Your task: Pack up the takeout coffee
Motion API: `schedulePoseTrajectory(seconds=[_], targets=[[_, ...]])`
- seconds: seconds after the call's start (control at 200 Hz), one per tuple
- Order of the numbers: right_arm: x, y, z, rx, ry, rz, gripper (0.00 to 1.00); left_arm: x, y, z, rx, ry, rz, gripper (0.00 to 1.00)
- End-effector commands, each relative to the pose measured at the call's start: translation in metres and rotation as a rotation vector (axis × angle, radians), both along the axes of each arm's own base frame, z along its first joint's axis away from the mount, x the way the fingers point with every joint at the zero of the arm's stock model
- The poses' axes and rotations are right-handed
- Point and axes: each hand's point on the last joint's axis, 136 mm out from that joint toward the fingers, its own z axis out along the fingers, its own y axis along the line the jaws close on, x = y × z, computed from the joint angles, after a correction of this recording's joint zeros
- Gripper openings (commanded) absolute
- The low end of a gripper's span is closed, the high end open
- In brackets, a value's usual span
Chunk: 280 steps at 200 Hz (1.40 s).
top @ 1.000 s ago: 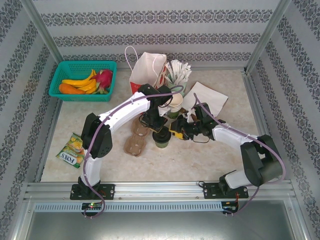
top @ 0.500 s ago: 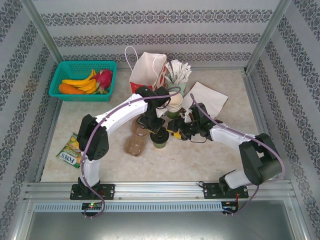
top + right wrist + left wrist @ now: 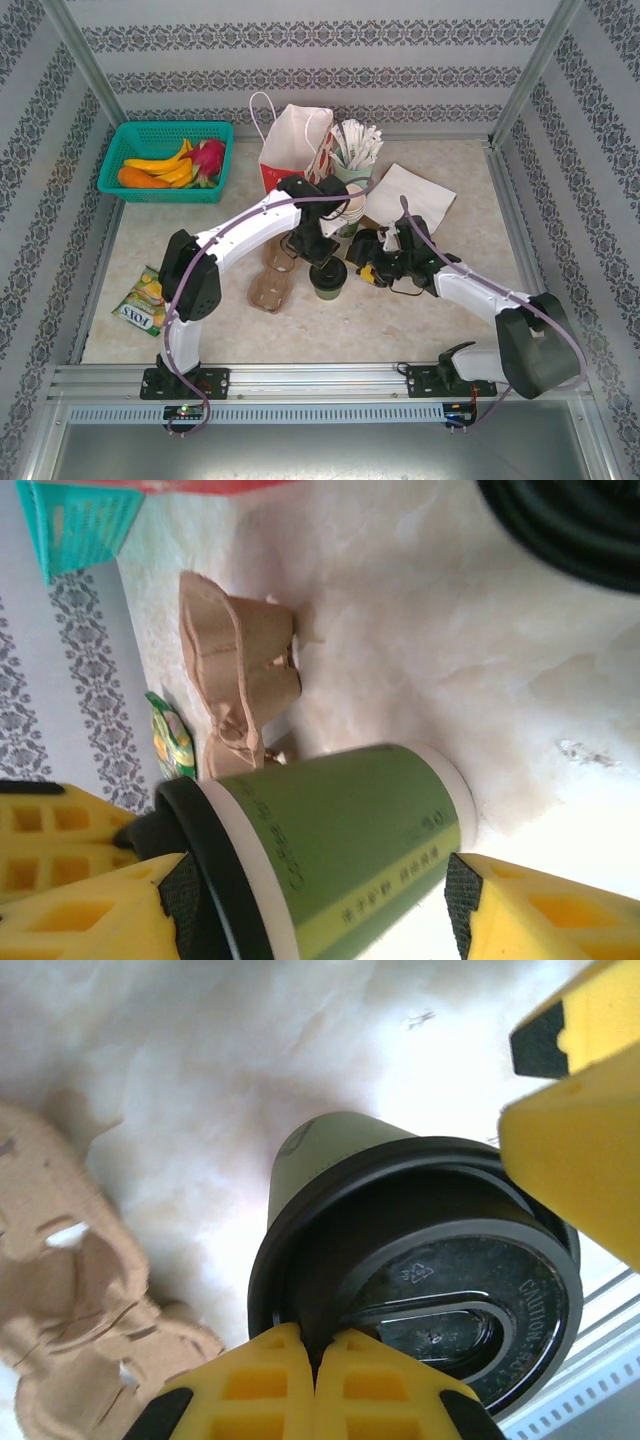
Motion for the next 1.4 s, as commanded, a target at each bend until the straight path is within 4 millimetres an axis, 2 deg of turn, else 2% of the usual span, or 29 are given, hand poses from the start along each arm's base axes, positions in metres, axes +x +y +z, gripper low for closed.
schedulePoseTrajectory(seconds=[0.0, 0.19, 0.31, 0.51, 0.62, 0.774, 0.849, 0.949, 1.169, 1.394], targets=[[0.004, -0.004, 0.011, -0.001, -0.04, -0.015, 0.67, -0.003, -0.018, -0.015, -0.02, 0.017, -0.066, 0.0], [-0.002, 0.001, -0.005, 0.004, 0.002, 0.004, 0.54, -0.001, -0.02, -0.013, -0.025, 0.014, -0.063, 0.0], [-0.011, 0.008, -0.015, 0.007, 0.028, 0.055, 0.53, -0.002, -0.022, -0.014, -0.032, 0.018, -0.056, 0.0], [-0.023, 0.015, -0.035, 0.005, 0.081, 0.105, 0.53, -0.009, -0.034, -0.027, -0.064, 0.046, -0.053, 0.0], [-0.016, 0.02, -0.023, 0.032, 0.036, 0.088, 0.56, -0.011, -0.035, -0.033, -0.037, 0.049, -0.056, 0.0], [-0.004, 0.006, -0.002, 0.023, -0.043, 0.013, 0.57, -0.008, -0.029, -0.034, -0.003, 0.03, -0.044, 0.0], [-0.005, 0.003, 0.006, 0.037, -0.064, 0.011, 0.57, -0.008, -0.029, -0.033, -0.001, 0.026, -0.043, 0.0], [-0.01, 0.004, 0.006, 0.045, -0.054, 0.033, 0.54, -0.007, -0.03, -0.032, -0.003, 0.026, -0.045, 0.0], [-0.019, 0.006, -0.016, 0.02, 0.003, 0.048, 0.52, -0.006, -0.031, -0.03, -0.008, 0.021, -0.045, 0.0], [-0.04, 0.001, -0.061, -0.069, 0.142, 0.069, 0.49, -0.009, -0.035, -0.036, -0.022, 0.041, -0.031, 0.0]])
